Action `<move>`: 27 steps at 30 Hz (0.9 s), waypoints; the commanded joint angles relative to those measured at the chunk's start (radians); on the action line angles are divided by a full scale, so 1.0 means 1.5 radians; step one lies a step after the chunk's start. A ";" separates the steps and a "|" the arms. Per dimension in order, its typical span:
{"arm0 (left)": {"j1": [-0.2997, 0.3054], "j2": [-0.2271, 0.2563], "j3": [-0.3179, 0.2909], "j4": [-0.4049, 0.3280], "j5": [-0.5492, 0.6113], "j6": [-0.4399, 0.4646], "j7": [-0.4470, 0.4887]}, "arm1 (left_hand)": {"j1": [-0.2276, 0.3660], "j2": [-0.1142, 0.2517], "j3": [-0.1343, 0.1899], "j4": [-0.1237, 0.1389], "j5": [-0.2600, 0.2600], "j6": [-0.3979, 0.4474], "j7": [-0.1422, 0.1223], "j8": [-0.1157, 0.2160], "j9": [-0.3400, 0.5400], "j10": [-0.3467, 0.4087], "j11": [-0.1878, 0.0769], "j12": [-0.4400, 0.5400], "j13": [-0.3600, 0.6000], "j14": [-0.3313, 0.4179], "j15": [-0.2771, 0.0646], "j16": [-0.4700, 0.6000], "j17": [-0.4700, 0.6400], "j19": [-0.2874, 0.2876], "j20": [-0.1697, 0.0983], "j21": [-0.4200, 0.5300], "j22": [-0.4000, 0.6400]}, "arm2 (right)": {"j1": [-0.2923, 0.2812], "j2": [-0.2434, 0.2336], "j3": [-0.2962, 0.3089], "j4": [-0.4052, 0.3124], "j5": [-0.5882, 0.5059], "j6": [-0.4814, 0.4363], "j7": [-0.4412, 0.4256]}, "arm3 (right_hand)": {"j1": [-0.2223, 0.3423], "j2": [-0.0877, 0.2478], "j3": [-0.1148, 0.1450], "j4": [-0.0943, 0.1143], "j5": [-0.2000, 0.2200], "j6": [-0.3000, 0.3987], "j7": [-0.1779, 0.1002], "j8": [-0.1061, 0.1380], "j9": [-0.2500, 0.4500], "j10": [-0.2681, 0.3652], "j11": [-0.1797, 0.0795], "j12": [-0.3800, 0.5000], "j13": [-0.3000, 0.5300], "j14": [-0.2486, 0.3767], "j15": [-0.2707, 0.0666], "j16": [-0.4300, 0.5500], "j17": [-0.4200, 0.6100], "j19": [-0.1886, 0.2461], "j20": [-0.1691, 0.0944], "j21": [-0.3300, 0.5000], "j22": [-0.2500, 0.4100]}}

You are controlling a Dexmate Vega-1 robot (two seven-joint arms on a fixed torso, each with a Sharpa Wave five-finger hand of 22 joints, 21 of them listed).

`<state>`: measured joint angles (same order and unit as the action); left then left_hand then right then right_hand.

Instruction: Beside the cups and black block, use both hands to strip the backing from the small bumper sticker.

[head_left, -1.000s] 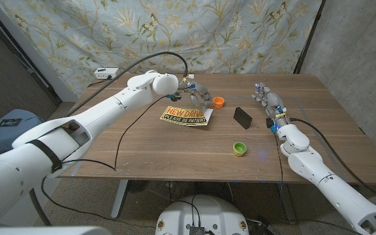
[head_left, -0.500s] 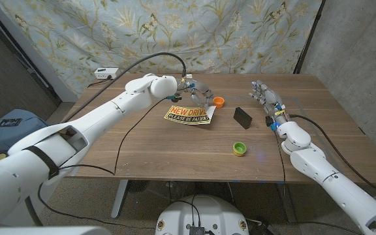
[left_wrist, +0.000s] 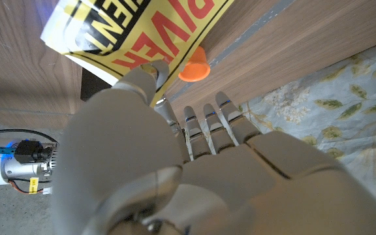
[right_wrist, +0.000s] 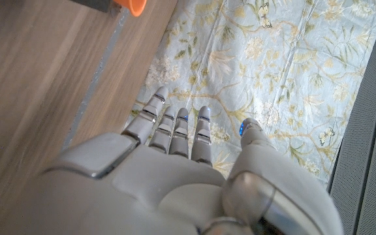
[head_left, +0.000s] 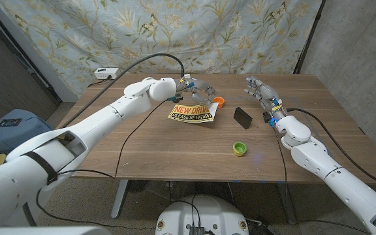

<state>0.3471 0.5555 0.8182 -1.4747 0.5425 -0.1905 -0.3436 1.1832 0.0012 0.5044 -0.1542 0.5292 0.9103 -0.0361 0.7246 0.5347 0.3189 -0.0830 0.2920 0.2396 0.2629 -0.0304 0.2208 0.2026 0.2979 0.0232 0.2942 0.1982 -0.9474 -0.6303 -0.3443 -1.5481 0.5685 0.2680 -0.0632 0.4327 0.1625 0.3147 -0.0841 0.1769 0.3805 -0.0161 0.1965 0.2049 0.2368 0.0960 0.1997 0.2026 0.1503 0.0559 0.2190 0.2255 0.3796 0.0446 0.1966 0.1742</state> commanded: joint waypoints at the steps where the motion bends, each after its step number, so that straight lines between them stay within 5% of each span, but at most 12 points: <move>1: 0.015 -0.004 -0.009 -0.001 -0.011 -0.022 0.051 | 0.003 0.000 0.000 0.000 0.006 -0.001 0.001 0.005 0.003 0.007 -0.002 -0.002 0.004 0.006 0.000 0.000 0.003 -0.001 -0.002 0.002 0.001 | 0.013 -0.026 -0.011 -0.046 -0.015 -0.047 -0.001 | -0.005 0.000 0.003 -0.005 0.004 0.005 0.001 0.004 0.000 -0.001 0.000 0.005 0.002 0.000 0.004 0.002 0.001 0.001 0.002 0.004 0.003; 27: 0.065 -0.053 -0.037 0.072 -0.061 -0.081 0.234 | 0.001 -0.005 -0.002 -0.001 0.014 -0.003 0.001 0.016 0.002 0.004 -0.003 -0.009 0.004 -0.005 0.001 -0.007 0.002 -0.008 -0.003 0.000 0.000 | 0.022 -0.072 -0.020 -0.129 -0.038 -0.146 -0.023 | 0.000 -0.002 0.006 -0.011 0.005 0.011 0.006 0.006 0.000 -0.002 0.002 0.005 0.002 -0.002 0.011 0.001 -0.001 -0.003 0.013 0.003 0.002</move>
<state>0.4112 0.5072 0.7824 -1.4101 0.4966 -0.2836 -0.0920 1.1832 0.0012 0.5045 -0.1543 0.5411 0.9069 -0.0395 0.7428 0.5355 0.3234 -0.0876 0.2804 0.2441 0.2589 -0.0266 0.2130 0.2024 0.2926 0.0177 0.2942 0.1969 -0.9283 -0.7099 -0.3655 -1.6925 0.5254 0.1247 -0.0862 0.4328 0.1625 0.3201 -0.0954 0.1769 0.3861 -0.0105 0.1965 0.2050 0.2368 0.0960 0.1997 0.2026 0.1432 0.0629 0.2190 0.2230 0.3744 0.0574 0.1966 0.1742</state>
